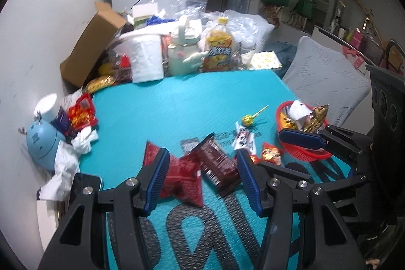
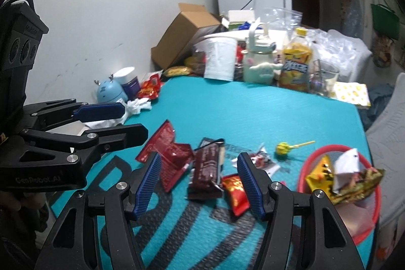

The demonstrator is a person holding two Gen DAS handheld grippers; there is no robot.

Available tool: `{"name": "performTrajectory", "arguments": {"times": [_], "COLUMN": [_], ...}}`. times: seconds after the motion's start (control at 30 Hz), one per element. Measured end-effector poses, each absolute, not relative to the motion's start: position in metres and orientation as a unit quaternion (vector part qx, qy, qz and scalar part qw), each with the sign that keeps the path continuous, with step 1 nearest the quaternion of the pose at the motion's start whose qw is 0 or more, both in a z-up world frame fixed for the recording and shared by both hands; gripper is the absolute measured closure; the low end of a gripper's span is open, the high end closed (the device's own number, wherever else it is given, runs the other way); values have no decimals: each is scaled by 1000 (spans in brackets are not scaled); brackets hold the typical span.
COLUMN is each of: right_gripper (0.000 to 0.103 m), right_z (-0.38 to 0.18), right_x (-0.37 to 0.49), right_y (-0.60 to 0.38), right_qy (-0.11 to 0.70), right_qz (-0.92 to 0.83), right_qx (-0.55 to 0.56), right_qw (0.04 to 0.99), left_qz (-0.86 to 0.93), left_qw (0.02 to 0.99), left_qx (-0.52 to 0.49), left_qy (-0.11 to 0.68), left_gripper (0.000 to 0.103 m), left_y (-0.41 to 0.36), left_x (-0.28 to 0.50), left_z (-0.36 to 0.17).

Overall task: Organize snacks
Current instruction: 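Move both open tools from the basket to the snacks on the table, then grasp the large red bag with the left tool while the right tool grasps the brown chocolate bar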

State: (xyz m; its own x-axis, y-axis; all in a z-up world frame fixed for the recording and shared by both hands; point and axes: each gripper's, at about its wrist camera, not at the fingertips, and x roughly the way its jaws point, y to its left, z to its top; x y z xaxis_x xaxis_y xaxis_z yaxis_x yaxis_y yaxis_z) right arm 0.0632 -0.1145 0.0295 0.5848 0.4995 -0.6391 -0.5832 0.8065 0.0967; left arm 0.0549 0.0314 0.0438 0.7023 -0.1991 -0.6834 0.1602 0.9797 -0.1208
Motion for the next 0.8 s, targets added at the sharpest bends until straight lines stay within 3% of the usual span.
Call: {"name": "performTrajectory", "arguments": {"times": [0.8], "right_gripper": [41], "right_z": [-53], "right_x": [125], "right_y": [-71], "right_qy": [430], "right_qz": [296], "right_qx": [-96], "right_qw": [847], "left_qz": [-89], "left_qw": [886], "left_qx": [-106], "left_qy": [443], "left_gripper": [49], "left_y": [81], "left_x": [105], "left_z": [-36]}}
